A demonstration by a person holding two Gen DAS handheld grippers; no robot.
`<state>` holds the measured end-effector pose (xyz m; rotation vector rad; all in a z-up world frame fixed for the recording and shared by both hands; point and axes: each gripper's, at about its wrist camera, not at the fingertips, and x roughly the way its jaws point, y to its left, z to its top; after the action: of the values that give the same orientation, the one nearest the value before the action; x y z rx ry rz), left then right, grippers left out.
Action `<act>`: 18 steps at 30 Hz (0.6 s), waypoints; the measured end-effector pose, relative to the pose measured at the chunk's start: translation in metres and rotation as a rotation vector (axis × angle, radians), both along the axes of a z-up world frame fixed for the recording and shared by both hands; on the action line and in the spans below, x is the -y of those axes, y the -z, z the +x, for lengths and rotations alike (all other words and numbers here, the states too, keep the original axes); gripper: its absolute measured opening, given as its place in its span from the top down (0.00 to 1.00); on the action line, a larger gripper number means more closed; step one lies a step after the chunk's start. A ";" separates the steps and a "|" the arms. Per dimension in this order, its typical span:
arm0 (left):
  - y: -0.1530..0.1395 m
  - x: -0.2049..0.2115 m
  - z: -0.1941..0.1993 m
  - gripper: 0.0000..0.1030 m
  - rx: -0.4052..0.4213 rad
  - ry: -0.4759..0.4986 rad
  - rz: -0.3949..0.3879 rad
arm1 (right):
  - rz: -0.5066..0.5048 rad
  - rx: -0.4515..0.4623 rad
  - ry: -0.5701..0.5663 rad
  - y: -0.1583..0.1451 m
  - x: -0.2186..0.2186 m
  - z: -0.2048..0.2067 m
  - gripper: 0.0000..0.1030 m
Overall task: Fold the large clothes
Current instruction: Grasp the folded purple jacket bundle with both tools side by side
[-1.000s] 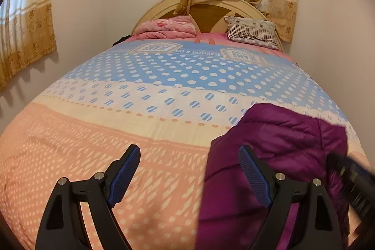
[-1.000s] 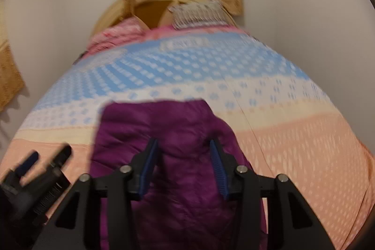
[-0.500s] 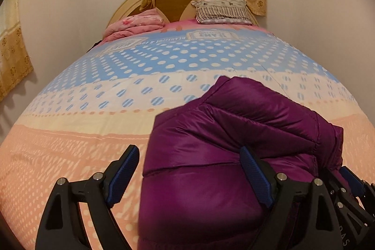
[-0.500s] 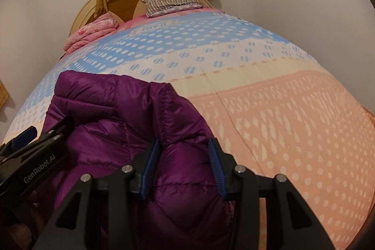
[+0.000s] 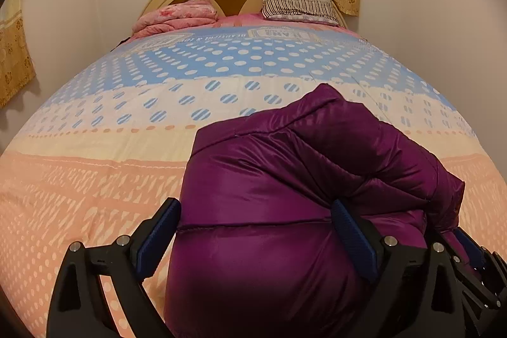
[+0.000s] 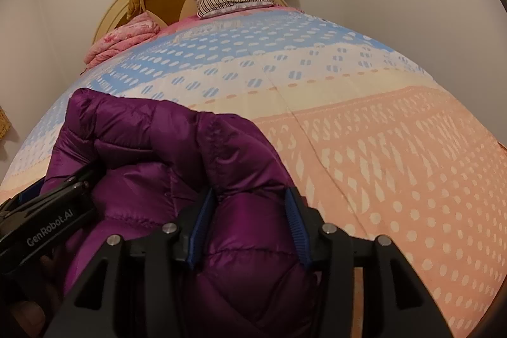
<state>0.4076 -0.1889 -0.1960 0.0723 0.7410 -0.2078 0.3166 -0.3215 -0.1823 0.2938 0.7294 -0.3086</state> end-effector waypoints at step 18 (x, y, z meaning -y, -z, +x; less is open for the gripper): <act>0.009 0.003 0.003 0.05 -0.028 -0.001 0.017 | -0.008 -0.039 -0.006 0.009 0.001 0.006 0.50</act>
<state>0.4104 -0.1920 -0.2050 0.0851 0.7702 -0.2018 0.3225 -0.3228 -0.1909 0.2787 0.7669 -0.3124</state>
